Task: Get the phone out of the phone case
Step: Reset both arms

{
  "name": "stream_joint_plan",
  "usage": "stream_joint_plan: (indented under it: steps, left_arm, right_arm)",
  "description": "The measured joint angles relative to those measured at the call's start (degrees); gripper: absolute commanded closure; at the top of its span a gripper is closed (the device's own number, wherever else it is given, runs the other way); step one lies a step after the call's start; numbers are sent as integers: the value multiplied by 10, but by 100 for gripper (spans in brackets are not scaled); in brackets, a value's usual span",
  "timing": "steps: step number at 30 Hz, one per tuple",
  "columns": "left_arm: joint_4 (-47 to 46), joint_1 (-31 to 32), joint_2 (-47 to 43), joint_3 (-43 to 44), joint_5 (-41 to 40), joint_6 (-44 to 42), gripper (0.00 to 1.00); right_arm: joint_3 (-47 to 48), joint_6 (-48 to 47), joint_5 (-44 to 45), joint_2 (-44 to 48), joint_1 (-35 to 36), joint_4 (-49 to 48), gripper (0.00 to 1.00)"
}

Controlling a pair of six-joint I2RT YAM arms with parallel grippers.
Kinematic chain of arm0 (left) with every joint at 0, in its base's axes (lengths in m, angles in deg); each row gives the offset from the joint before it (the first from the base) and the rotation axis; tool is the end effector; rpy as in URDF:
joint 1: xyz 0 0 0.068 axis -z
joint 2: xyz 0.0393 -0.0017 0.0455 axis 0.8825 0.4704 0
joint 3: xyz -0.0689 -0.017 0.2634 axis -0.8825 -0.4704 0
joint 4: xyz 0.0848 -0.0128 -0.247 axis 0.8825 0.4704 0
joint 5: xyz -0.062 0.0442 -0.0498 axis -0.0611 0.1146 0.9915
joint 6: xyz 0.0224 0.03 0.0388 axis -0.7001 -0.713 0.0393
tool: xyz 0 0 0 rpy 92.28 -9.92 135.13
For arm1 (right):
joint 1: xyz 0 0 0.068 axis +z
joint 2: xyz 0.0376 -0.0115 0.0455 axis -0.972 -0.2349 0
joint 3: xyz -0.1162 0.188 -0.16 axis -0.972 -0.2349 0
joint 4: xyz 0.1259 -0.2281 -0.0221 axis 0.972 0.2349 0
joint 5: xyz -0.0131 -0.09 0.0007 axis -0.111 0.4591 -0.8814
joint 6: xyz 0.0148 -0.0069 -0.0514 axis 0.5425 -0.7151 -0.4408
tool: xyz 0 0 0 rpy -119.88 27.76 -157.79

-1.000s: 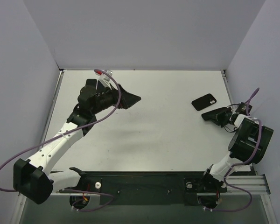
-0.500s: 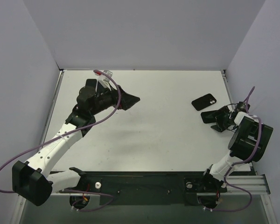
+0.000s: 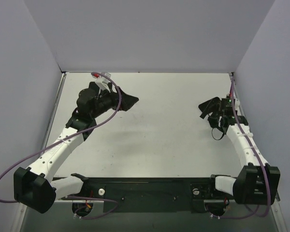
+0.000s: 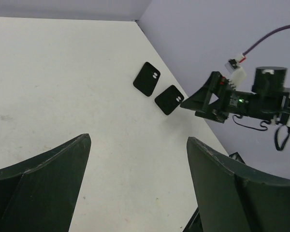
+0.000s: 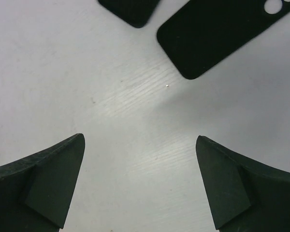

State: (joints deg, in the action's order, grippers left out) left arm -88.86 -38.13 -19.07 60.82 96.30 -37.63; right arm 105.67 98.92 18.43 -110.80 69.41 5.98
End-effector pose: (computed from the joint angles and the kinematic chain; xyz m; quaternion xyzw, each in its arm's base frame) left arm 0.2466 -0.1246 0.3567 0.0691 0.7249 -0.4614 0.5069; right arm 0.2763 -0.0324 0.2527 0.2719 0.8616 0.1031 0.4160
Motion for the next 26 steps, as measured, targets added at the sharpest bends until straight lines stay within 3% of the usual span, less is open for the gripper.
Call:
stream_joint_plan:
  steps: [3,8,19,26]
  left_arm:
    - [8,-2,-3,0,-22,-18,9]
    - [11,-15,-13,-8,-52,-38,9]
    - [2,-26,-52,-63,-138,-84,6]
    - [-23,7,-132,-110,-228,-132,5]
  right_arm:
    - [-25,-12,26,89,63,-7,7]
    - [-77,-17,44,247,98,-24,7]
    - [-162,-21,18,390,102,-24,6]
    - [-187,-2,13,553,104,-11,6]
